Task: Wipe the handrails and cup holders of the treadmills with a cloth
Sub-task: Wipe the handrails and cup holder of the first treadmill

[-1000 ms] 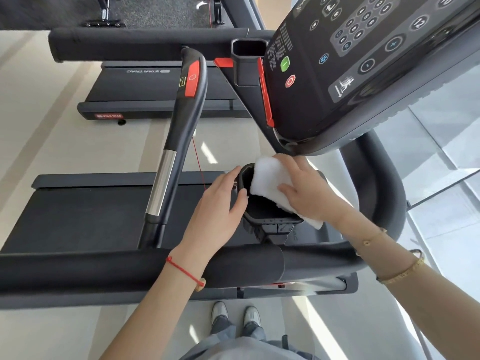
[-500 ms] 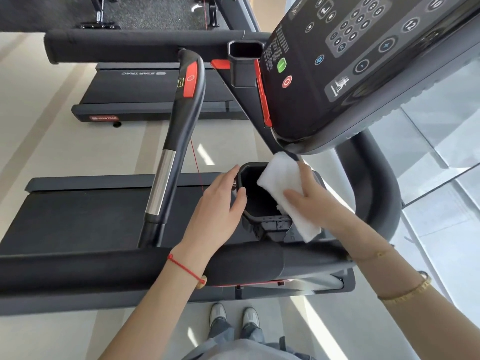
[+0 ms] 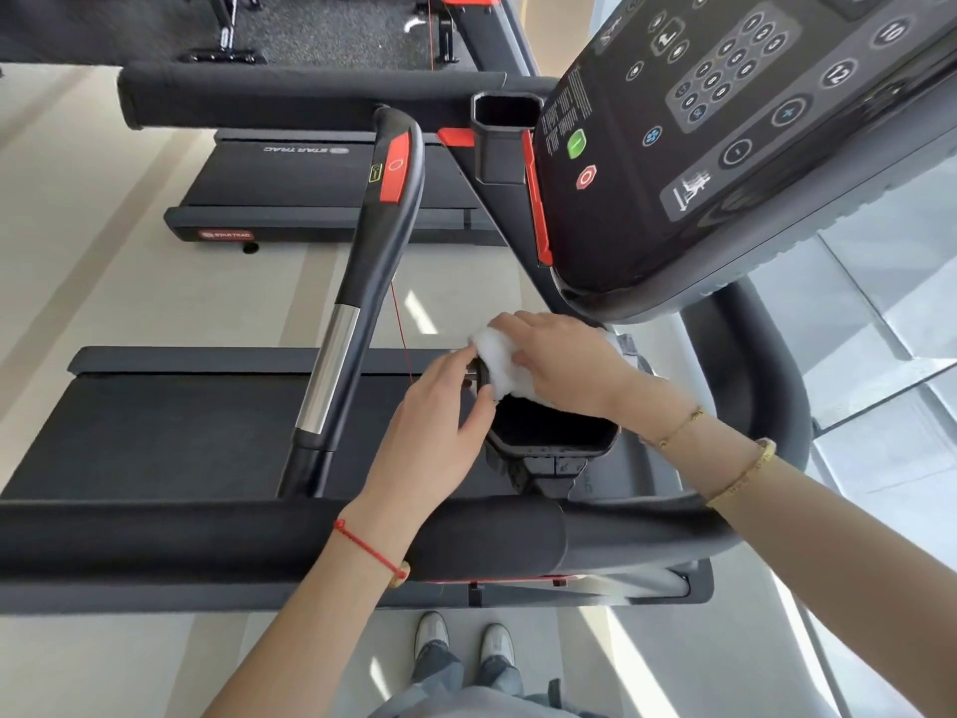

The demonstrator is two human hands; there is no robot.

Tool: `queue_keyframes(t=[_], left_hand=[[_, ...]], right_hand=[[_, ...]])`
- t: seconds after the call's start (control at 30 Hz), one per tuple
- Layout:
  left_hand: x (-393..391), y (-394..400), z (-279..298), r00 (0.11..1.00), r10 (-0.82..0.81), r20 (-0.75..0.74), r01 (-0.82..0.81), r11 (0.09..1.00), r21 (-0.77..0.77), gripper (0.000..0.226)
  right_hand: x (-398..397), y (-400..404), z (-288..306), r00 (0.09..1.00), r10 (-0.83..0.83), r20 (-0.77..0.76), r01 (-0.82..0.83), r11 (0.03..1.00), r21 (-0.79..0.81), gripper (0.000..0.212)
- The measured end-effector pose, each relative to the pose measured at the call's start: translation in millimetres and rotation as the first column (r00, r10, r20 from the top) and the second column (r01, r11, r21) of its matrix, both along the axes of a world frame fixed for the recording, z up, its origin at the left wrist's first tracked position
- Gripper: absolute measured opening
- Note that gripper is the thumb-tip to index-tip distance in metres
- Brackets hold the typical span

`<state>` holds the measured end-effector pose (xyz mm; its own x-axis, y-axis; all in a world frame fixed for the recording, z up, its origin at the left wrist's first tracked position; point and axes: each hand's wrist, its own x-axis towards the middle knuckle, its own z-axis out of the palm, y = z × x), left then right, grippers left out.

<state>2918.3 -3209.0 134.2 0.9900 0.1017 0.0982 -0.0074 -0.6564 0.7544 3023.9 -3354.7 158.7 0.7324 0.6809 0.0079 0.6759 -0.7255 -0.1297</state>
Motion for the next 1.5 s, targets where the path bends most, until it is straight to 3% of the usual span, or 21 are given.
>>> queue_keyframes(t=[0.13, 0.27, 0.33, 0.47, 0.53, 0.7, 0.8, 0.93, 1.13, 1.33, 1.43, 1.5], left_hand=[[-0.2, -0.8, 0.4, 1.000, -0.011, 0.006, 0.011, 1.000, 0.001, 0.048], [0.4, -0.5, 0.0, 1.000, -0.018, -0.003, 0.018, 1.000, 0.018, 0.050], [0.0, -0.3, -0.2, 1.000, -0.016, 0.002, 0.016, 1.000, 0.019, 0.050], [0.9, -0.9, -1.4, 1.000, -0.008, 0.008, 0.008, 1.000, 0.020, 0.050], [1.9, -0.6, -2.3, 1.000, -0.005, 0.007, 0.004, 1.000, 0.025, 0.049], [1.3, 0.3, -3.8, 1.000, -0.017, 0.008, 0.016, 1.000, 0.019, 0.051], [1.5, 0.2, -4.7, 1.000, -0.013, 0.004, 0.013, 1.000, 0.023, 0.050], [1.7, -0.6, -5.7, 1.000, -0.010, 0.008, 0.010, 1.000, 0.030, 0.050], [1.7, -1.1, -6.8, 1.000, -0.004, 0.021, 0.003, 0.999, 0.053, 0.048], [2.3, -0.5, -6.9, 0.999, -0.023, 0.030, 0.021, 0.998, 0.055, 0.049], [2.8, 2.3, -7.3, 0.999, -0.039, 0.013, 0.038, 0.998, 0.056, 0.049], [2.8, 4.3, -7.5, 0.999, -0.048, 0.003, 0.048, 0.998, 0.046, 0.049]], right_hand=[[-2.1, -24.1, 0.8, 1.000, -0.009, -0.018, 0.009, 1.000, 0.016, 0.043], [-22.6, -49.6, -7.4, 0.982, -0.113, -0.150, 0.140, 0.974, 0.181, 0.054], [-31.6, -54.2, -9.6, 0.981, -0.148, -0.124, 0.172, 0.963, 0.207, 0.059], [-12.6, -31.2, -3.8, 1.000, 0.001, 0.024, -0.003, 0.996, 0.090, 0.054], [-2.1, -18.0, -0.5, 1.000, 0.011, 0.023, -0.011, 0.999, 0.035, 0.047], [-19.0, -39.0, -6.0, 0.981, -0.163, -0.105, 0.179, 0.970, 0.165, 0.052], [-45.3, -50.6, -8.8, 0.904, -0.310, -0.294, 0.391, 0.878, 0.277, 0.064], [-68.7, -51.3, -15.2, 0.797, -0.402, -0.450, 0.553, 0.785, 0.280, 0.068], [-27.3, -41.2, -1.9, 0.781, -0.410, -0.471, 0.556, 0.800, 0.225, 0.048], [-63.3, -64.2, -0.5, 0.742, -0.479, -0.469, 0.624, 0.749, 0.222, 0.023], [-77.9, -86.6, 13.8, 0.801, -0.440, -0.405, 0.576, 0.749, 0.326, 0.020], [-92.5, -97.1, 23.1, 0.892, -0.347, -0.290, 0.442, 0.805, 0.396, 0.016]])
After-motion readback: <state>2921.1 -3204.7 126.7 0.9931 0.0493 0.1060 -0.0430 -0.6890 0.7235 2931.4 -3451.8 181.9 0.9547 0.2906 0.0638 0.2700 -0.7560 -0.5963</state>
